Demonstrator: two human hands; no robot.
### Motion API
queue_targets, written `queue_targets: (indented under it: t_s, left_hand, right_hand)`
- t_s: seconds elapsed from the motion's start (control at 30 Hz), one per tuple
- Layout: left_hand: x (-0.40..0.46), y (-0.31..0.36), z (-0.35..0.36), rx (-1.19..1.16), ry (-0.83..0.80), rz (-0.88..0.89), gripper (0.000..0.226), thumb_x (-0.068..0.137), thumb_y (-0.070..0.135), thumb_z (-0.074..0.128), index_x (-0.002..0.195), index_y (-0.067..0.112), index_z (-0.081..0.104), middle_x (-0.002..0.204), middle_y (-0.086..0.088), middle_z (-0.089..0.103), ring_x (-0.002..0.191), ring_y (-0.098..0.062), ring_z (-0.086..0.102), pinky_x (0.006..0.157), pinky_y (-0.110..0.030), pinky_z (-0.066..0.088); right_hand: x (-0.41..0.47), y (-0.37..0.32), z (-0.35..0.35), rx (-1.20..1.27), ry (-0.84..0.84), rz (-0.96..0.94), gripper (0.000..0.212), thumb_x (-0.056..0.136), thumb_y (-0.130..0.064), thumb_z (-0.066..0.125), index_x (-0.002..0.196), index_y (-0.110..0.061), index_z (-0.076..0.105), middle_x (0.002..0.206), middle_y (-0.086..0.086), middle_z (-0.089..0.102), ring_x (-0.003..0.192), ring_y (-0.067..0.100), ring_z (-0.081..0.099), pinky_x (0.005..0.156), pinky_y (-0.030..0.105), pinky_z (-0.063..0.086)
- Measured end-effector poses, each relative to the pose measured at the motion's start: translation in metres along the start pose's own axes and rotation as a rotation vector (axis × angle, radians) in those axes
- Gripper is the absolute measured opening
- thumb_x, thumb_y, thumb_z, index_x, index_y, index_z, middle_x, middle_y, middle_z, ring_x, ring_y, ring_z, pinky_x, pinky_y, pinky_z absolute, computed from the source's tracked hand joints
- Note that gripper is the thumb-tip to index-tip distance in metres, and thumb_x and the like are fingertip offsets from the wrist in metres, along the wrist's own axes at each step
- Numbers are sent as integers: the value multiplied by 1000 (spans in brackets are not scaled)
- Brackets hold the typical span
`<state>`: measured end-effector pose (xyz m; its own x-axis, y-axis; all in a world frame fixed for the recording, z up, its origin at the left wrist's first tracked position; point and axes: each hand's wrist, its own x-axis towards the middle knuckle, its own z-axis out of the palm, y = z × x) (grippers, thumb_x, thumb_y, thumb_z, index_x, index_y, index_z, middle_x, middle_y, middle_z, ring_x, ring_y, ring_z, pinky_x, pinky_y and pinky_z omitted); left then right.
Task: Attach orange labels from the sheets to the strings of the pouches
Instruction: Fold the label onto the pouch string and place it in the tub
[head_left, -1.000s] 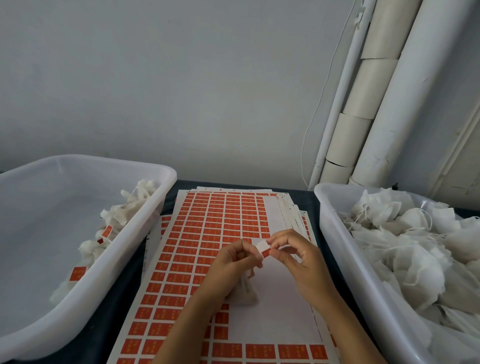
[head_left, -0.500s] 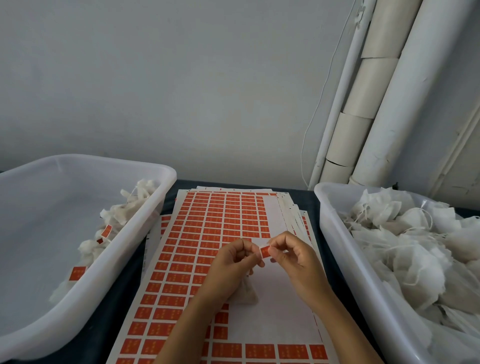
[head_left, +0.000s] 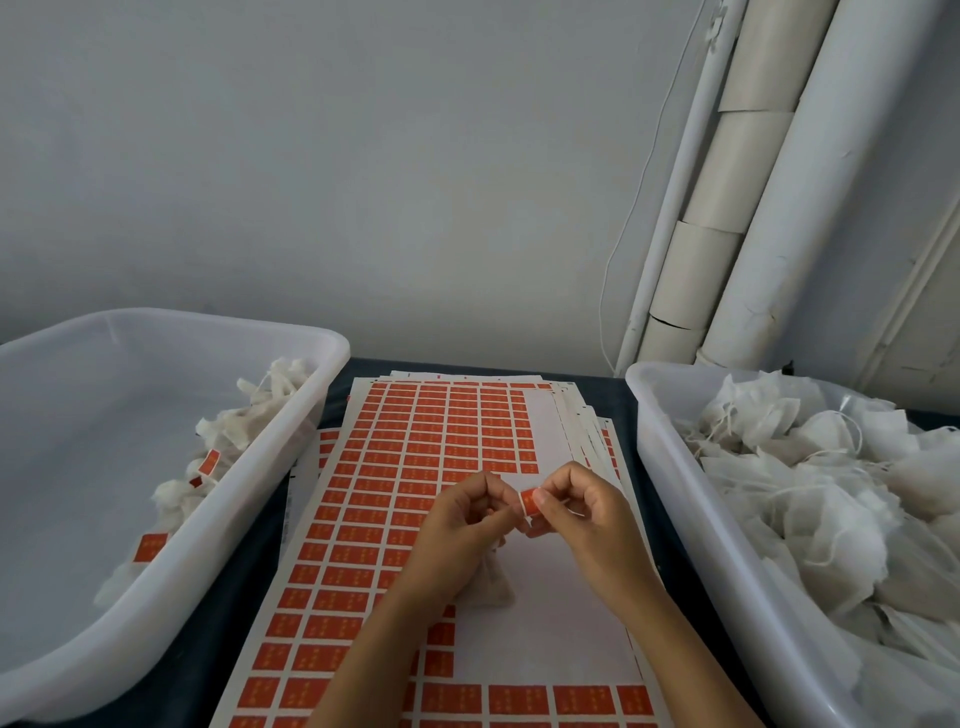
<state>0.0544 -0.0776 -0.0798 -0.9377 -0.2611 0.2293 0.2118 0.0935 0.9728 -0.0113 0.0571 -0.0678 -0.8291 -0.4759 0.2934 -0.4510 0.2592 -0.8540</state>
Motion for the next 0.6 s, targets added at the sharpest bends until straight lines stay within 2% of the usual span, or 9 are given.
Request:
queue_targets:
  t_s: [0.2, 0.4, 0.6]
  left_hand:
    - [0, 1, 1, -6, -11, 14, 14, 89, 0, 58, 80, 10, 63, 71, 5, 69, 64, -5, 62, 59, -13, 47]
    - [-2, 3, 1, -49, -38, -38, 19, 91, -2, 51, 80, 9, 62, 70, 3, 67, 63, -4, 61, 60, -14, 47]
    - [-2, 6, 2, -89, -52, -61, 18, 93, 6, 50, 80, 9, 62, 70, 2, 64, 63, -4, 59, 61, -15, 47]
  right_hand:
    - [-1, -1, 1, 17, 14, 14, 9, 88, -16, 62, 83, -11, 57, 91, 2, 66, 85, 17, 67, 83, 36, 56]
    - [-1, -5, 2, 9, 19, -4, 9, 88, -16, 62, 82, -11, 57, 88, 4, 66, 82, 19, 67, 79, 38, 57]
    - [-1, -6, 0, -5, 0, -44, 8, 88, -17, 61, 81, -15, 57, 85, 2, 66, 80, 17, 67, 78, 35, 58]
